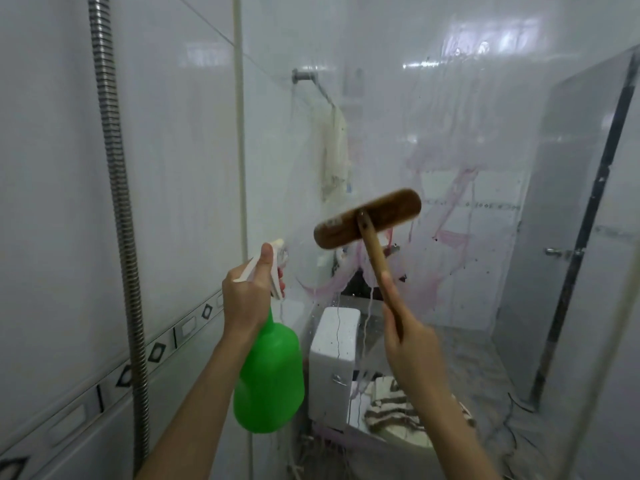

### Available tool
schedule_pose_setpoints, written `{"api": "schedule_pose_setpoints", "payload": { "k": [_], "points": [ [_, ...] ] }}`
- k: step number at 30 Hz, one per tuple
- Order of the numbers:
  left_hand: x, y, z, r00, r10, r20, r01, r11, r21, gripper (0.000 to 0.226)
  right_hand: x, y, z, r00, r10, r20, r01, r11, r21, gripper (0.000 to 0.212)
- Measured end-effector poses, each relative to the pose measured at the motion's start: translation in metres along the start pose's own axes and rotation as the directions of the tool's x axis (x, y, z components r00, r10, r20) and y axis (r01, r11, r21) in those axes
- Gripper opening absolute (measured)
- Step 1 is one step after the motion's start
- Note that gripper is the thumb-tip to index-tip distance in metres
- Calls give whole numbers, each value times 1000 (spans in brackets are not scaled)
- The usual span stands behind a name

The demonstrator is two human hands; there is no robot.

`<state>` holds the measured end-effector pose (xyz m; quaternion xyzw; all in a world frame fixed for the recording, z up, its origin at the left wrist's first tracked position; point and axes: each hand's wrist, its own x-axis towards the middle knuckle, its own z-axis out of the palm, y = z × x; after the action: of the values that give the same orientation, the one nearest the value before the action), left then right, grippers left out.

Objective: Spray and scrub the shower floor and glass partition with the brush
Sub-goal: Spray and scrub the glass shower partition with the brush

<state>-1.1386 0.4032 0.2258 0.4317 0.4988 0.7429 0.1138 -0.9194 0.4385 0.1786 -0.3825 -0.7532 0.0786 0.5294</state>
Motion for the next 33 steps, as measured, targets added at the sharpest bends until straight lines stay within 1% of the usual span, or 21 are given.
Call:
{"api": "schedule_pose_setpoints", "payload": {
  "k": [1,3,6,8,10,11,13,14,16,18,20,22,23,26,27,28,31,33],
  "points": [
    [-2,0,-1,1000,17,-18,-17,1000,14,54,-5,1,3,1000,10,16,-10,1000,1,53],
    [-5,-1,-1,999,22,-45,-21,999,27,53,21,-12,7,999,-42,5,42,998,-46,55],
    [-5,-5,-3,1000,3,-25,-2,1000,20,53,83,-38,6,993,-118,-26,115,989,-98,54],
    [-7,-2,-3,999,-20,-28,20,1000,23,54,90,-36,6,990,-143,-21,139,982,-129,55],
    [-10,1,-5,998,-15,-64,17,999,31,52,56,-12,8,992,-124,17,125,984,-129,54],
    [-11,2,-8,996,-12,-83,15,999,34,51,30,1,9,995,-80,55,86,990,-111,51],
    [-12,3,-14,995,-12,-98,13,1000,8,49,-12,10,10,991,50,127,-43,997,-58,46],
    [-12,2,-17,995,-15,-96,15,1000,-6,48,-15,8,14,990,47,131,-40,998,-56,45],
    [-13,2,-19,996,-15,-84,15,1000,-2,42,18,-14,24,994,-55,93,66,990,-124,51],
    [-17,3,-17,997,4,-74,-1,999,35,39,73,-44,37,982,-171,75,183,963,-198,54],
    [-18,5,-13,997,-1,-72,5,998,61,39,109,-65,39,972,-219,85,232,946,-226,53],
    [-19,8,-11,998,-13,-67,16,999,47,40,98,-51,39,977,-195,89,211,949,-234,54],
    [-19,10,-10,998,-16,-62,18,999,32,40,74,-34,35,984,-149,92,166,964,-209,54],
    [-20,14,-9,999,-2,-42,2,1000,-4,40,-12,7,16,990,59,128,-48,995,-92,48],
    [-21,15,-8,999,1,-41,-2,1000,-11,41,-16,9,11,991,55,125,-48,997,-58,48],
    [-22,16,-7,999,-6,-39,6,1000,-11,41,-3,6,10,997,11,82,-7,999,-53,48],
    [-24,19,0,1000,-21,-15,21,1000,-4,42,66,-24,-7,997,-73,-14,72,996,-49,48],
    [-26,22,6,999,-33,9,33,999,-5,43,78,-24,-20,992,-110,-66,107,993,-50,50]
  ]
}}
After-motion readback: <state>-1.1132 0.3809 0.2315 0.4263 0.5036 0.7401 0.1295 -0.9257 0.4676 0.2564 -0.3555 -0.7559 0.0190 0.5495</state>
